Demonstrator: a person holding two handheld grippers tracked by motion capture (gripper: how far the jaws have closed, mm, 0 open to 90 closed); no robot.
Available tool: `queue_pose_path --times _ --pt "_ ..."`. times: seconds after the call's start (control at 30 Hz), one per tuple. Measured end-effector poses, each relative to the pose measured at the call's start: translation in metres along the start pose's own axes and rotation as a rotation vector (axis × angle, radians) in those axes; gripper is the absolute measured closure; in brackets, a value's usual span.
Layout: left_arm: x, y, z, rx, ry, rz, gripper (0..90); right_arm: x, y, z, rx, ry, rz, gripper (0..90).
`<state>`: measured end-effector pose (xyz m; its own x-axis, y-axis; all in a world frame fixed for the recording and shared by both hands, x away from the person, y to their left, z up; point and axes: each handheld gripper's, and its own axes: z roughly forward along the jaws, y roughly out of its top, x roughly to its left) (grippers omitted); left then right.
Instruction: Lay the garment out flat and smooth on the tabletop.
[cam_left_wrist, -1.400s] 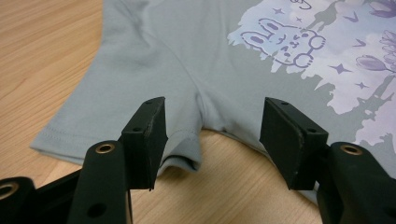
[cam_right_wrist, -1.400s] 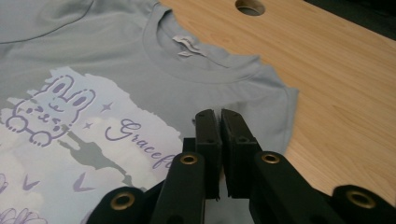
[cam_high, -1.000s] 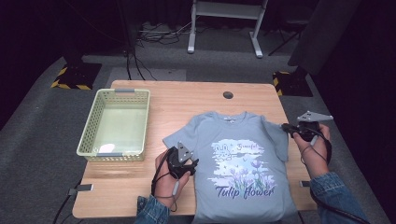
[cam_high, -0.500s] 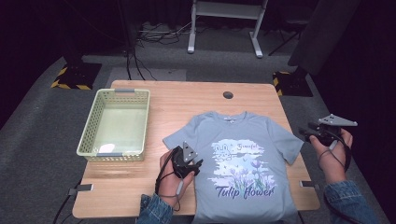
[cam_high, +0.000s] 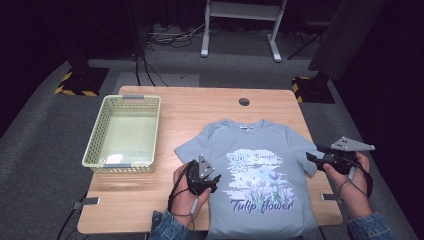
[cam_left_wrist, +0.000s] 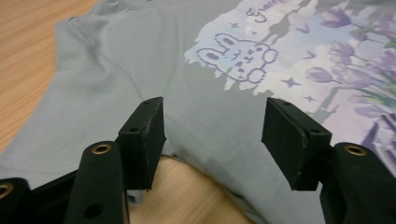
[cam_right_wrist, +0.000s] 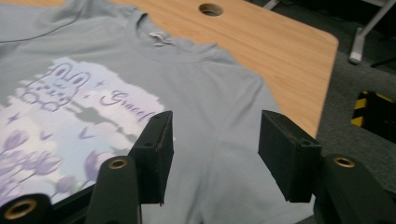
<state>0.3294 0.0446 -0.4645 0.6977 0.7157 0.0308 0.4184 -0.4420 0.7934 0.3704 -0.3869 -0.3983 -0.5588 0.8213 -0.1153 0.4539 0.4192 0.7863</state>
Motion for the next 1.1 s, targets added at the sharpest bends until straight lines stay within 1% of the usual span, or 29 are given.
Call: queue_pose_path --times 0.03,0.07,0.1,0.13,0.17,0.2,0.27,0.3,0.33,0.4,0.43,0.5,0.53,0.57,0.6,0.63,0.77,0.83,0.87,0.93,1.0,1.03,1.07,1.1 --pt "0.000 0.000 0.000 0.000 0.000 0.000 39.0 0.003 -0.002 -0.001 0.002 0.013 -0.002 45.7" --pt "-0.001 0.000 -0.001 -0.004 -0.009 -0.007 39.0 0.003 -0.002 -0.001 0.002 0.013 -0.002 45.7" --pt "-0.004 0.001 -0.003 -0.001 0.000 0.004 39.0 0.010 -0.006 -0.002 0.005 0.039 0.000 45.5" --pt "-0.004 0.001 -0.003 -0.001 0.000 0.004 39.0 0.010 -0.006 -0.002 0.005 0.039 0.000 45.5" --pt "-0.005 0.001 -0.004 0.000 0.001 0.010 39.0 0.013 -0.008 -0.002 0.007 0.049 -0.003 45.3" --pt "-0.007 0.001 -0.004 0.007 -0.001 0.011 38.9 0.018 -0.012 -0.002 0.018 0.068 -0.003 45.2" --pt "-0.008 0.000 -0.003 0.010 -0.002 0.013 38.9 0.021 -0.014 -0.001 0.024 0.077 -0.004 45.1" --pt "-0.009 0.000 -0.003 0.013 -0.004 0.015 38.9 0.026 -0.018 0.000 0.035 0.092 -0.007 44.6" --pt "-0.010 -0.001 -0.002 0.011 -0.013 0.007 38.9 0.028 -0.020 0.001 0.040 0.100 -0.007 44.3" --pt "-0.011 -0.002 -0.002 0.007 -0.019 0.001 38.8 0.030 -0.022 0.003 0.045 0.105 -0.009 43.9" --pt "-0.014 -0.004 -0.002 0.005 -0.025 -0.005 38.7 0.033 -0.027 0.005 0.056 0.113 -0.005 42.9" --pt "-0.015 -0.004 -0.002 0.011 -0.028 0.000 38.3 0.036 -0.033 0.008 0.064 0.120 0.003 41.9" --pt "-0.016 -0.005 -0.002 0.013 -0.031 0.001 38.3 0.036 -0.033 0.008 0.064 0.120 0.003 41.9" --pt "-0.017 -0.005 -0.001 0.018 -0.032 0.002 37.5 0.038 -0.039 0.012 0.073 0.126 0.009 41.1" --pt "-0.019 -0.006 -0.001 0.019 -0.033 0.002 37.5 0.038 -0.039 0.012 0.073 0.126 0.009 41.1" --pt "-0.019 -0.007 0.000 0.023 -0.037 0.006 37.0 0.039 -0.045 0.016 0.087 0.131 0.013 40.8" --pt "-0.023 -0.010 0.005 0.043 -0.051 0.014 35.7 0.041 -0.057 0.023 0.117 0.144 0.022 40.0" --pt "-0.027 -0.013 0.012 0.065 -0.067 0.021 35.4 0.042 -0.062 0.028 0.136 0.152 0.019 38.2" --pt "-0.027 -0.013 0.012 0.065 -0.067 0.021 35.3 0.043 -0.064 0.031 0.145 0.156 0.020 37.8" --pt "-0.029 -0.014 0.017 0.080 -0.074 0.031 35.4 0.043 -0.067 0.034 0.154 0.164 0.013 37.6" --pt "-0.030 -0.016 0.024 0.108 -0.082 0.040 35.4 0.046 -0.073 0.042 0.178 0.184 -0.001 37.0" --pt "-0.030 -0.017 0.026 0.117 -0.085 0.036 35.3 0.047 -0.075 0.045 0.187 0.189 -0.006 37.0" --pt "-0.030 -0.017 0.026 0.117 -0.085 0.036 35.0 0.047 -0.075 0.045 0.187 0.189 -0.006 37.0" --pt "-0.029 -0.018 0.029 0.128 -0.090 0.031 33.6 0.047 -0.077 0.050 0.174 0.190 -0.008 35.3"
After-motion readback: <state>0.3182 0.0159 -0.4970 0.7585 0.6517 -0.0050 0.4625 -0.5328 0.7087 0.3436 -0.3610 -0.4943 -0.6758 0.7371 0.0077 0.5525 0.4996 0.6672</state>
